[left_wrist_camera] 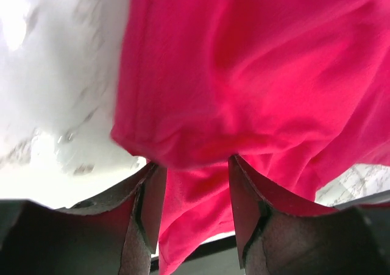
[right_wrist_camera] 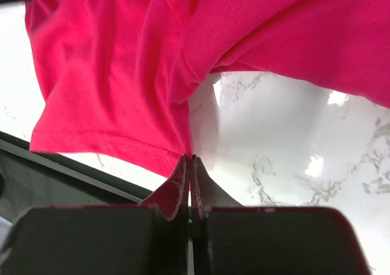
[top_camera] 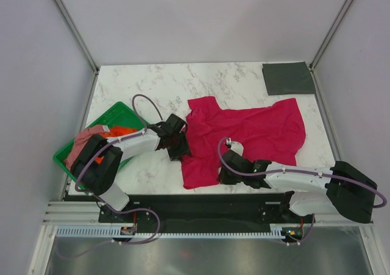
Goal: Fold and stack the t-shirts
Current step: Flatten the tshirt out
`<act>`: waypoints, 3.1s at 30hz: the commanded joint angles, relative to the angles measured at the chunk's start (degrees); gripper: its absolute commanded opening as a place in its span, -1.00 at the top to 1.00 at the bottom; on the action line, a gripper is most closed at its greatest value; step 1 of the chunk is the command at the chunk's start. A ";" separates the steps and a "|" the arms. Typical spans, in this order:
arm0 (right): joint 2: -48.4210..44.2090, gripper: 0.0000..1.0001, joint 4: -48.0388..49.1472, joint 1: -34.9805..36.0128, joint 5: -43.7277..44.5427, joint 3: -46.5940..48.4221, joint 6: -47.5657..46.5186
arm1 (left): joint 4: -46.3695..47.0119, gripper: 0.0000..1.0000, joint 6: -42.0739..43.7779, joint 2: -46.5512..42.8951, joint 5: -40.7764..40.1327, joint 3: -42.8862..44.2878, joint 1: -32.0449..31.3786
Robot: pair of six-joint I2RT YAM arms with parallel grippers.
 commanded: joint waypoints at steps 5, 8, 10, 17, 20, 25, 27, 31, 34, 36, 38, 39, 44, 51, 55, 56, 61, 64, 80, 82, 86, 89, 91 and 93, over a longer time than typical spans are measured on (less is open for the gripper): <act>-2.42 1.00 -4.36 0.13 2.08 -0.60 -0.87 | -0.33 -0.04 9.04 9.69 -3.96 9.66 2.17; -1.63 1.00 -4.97 0.13 2.87 -0.16 -0.69 | -0.77 -0.04 11.15 12.42 -4.40 13.17 3.48; -0.84 1.00 -4.89 0.13 3.13 0.28 -0.61 | -1.21 -0.04 12.21 14.00 -4.14 14.67 4.28; 4.34 0.82 -2.60 0.13 3.76 4.40 -0.52 | -11.30 -0.12 18.36 10.59 -5.27 21.01 5.95; 3.91 0.62 -2.95 0.13 2.88 5.20 -0.69 | -15.80 -0.12 18.37 1.99 -5.19 16.64 4.99; 0.23 0.43 -4.44 0.04 2.00 5.55 -1.04 | -12.14 -0.10 12.57 -10.50 2.52 5.21 1.22; -1.01 0.38 -5.84 0.13 1.82 6.25 -1.22 | -8.62 -0.10 8.88 -14.81 5.17 -0.24 0.24; -4.96 0.32 -7.52 0.13 1.99 7.31 -1.05 | -0.63 -0.10 3.61 -18.68 7.90 -8.32 -0.46; -6.46 0.31 -8.75 0.13 2.35 7.66 -1.05 | 2.82 -0.09 2.02 -19.04 9.57 -11.15 -0.55; -7.16 0.31 -9.63 0.13 2.78 7.93 -1.13 | 4.76 -0.08 1.14 -18.34 9.75 -12.91 -0.73; -8.30 0.30 -9.90 0.13 3.22 7.93 -1.05 | 6.07 -0.06 1.23 -16.67 10.10 -13.62 -1.08; -8.57 0.30 -10.16 0.22 3.66 7.93 -1.05 | 6.69 -0.05 1.31 -15.89 10.28 -13.79 -1.17; -9.45 0.30 -11.48 0.22 5.07 8.45 -0.61 | 6.78 0.06 -0.44 -13.51 9.75 -15.37 -2.75; -9.45 0.24 -16.57 -2.67 6.30 10.65 1.15 | 6.70 0.33 -2.64 -10.34 10.10 -15.46 -6.17; -10.33 0.24 -18.42 -7.50 5.60 12.75 -0.86 | 6.61 0.41 -4.22 -10.69 8.17 -17.83 -7.23; -10.50 0.24 -19.64 -8.38 5.60 13.20 -1.13 | 6.43 0.52 -4.05 -10.69 7.91 -18.01 -7.23; -10.86 0.07 -24.04 -18.11 2.71 15.05 1.06 | 5.64 0.95 -2.64 -11.57 7.56 -15.83 -7.23; -9.98 0.03 -26.41 -26.90 -0.64 15.30 2.73 | 3.20 0.95 2.41 -12.45 5.21 -10.75 -7.23; -2.18 -0.06 -33.99 -71.32 5.32 18.36 -13.43 | -8.94 0.96 17.83 -22.10 1.34 -0.62 -1.43; 0.29 -0.06 -34.07 -71.32 7.69 20.75 -14.66 | -10.26 0.95 18.54 -23.25 -0.52 0.09 -1.43; 5.65 -0.08 -32.23 -71.41 12.97 24.36 -16.69 | -13.69 0.95 20.29 -24.58 -5.00 1.14 -0.91; 8.12 -0.08 -30.38 -71.41 13.42 26.38 -17.56 | -15.44 0.95 22.05 -25.54 -7.38 1.58 1.02; 10.32 -0.08 -30.38 -71.41 13.16 29.62 -19.58 | -16.41 0.96 23.46 -26.77 -7.56 2.46 4.18; 11.38 -0.08 -29.85 -71.32 10.98 32.69 -21.95 | -17.65 0.95 25.12 -27.91 -7.39 3.95 7.00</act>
